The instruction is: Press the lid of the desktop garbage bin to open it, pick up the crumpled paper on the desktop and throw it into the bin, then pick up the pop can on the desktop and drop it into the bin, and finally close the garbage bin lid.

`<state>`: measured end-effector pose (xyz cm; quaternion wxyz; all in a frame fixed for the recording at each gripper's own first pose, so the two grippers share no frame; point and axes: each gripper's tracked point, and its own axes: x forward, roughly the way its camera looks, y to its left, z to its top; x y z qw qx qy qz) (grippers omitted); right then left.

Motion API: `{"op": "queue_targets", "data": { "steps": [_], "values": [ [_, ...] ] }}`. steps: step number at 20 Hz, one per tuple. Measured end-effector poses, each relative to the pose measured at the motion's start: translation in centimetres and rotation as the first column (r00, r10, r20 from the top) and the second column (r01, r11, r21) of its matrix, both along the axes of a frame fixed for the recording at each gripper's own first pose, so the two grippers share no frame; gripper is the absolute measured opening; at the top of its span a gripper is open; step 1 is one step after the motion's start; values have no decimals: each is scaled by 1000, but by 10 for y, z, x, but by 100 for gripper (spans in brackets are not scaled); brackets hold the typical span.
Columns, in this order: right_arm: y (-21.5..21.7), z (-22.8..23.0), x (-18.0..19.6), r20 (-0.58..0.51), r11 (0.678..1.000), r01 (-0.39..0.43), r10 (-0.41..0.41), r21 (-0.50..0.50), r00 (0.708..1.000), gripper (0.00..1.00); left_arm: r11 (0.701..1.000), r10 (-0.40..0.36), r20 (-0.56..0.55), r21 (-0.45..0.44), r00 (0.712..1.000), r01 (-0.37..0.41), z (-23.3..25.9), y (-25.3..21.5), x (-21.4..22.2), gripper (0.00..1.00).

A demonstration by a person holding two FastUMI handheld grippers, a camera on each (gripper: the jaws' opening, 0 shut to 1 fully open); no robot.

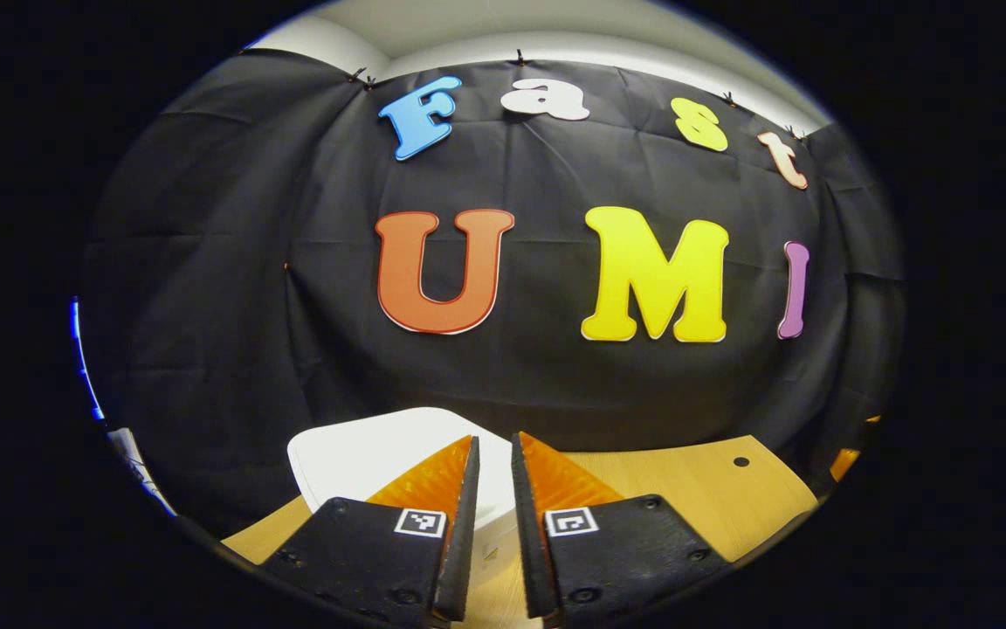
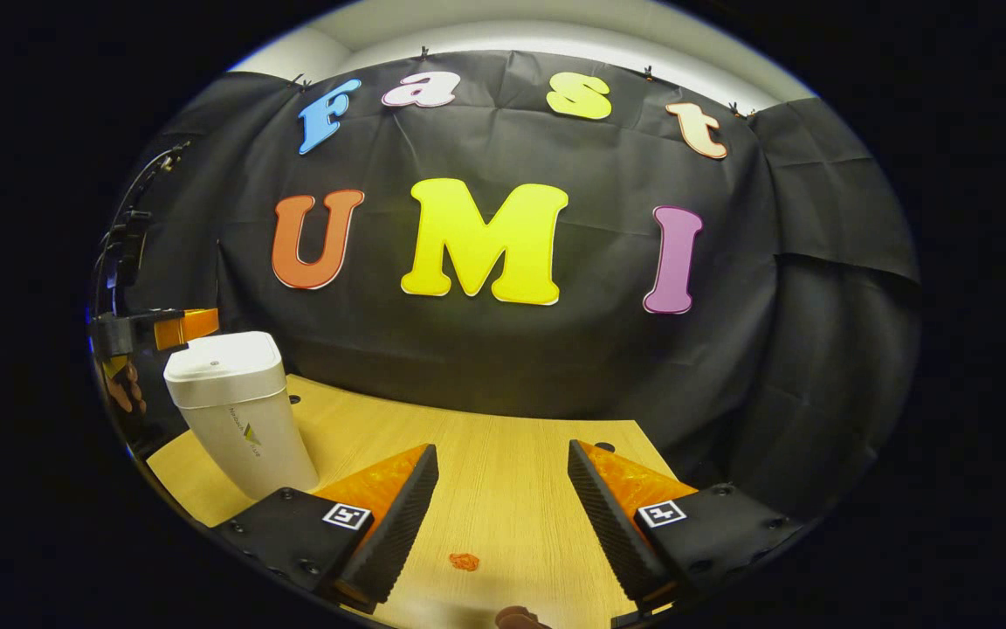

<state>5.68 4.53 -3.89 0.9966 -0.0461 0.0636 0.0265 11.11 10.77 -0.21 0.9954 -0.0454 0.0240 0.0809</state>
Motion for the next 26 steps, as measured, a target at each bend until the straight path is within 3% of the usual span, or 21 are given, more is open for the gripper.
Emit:
{"op": "queue_targets", "data": {
  "steps": [4, 9, 22, 26],
  "values": [
    [8, -6, 5, -15, 1000, -3, 3, -9, 1000, 95, 999, 36, -44, 12, 998, -36, -18, 22, 11, 13],
    [11, -18, 11, -47, 1000, -2, 1, -18, 999, 94, 1000, -5, -95, -20, 995, 3, -37, 22, 22, 3],
    [1, -24, 20, -55, 1000, 13, -13, 7, 998, 94, 998, 59, -218, -5, 974, -61, -57, 24, 26, 3],
    [-3, -24, 15, -61, 1000, 3, -2, 16, 998, 94, 996, 86, -225, 50, 970, -77, -50, 22, 24, 3]
  ]
}}
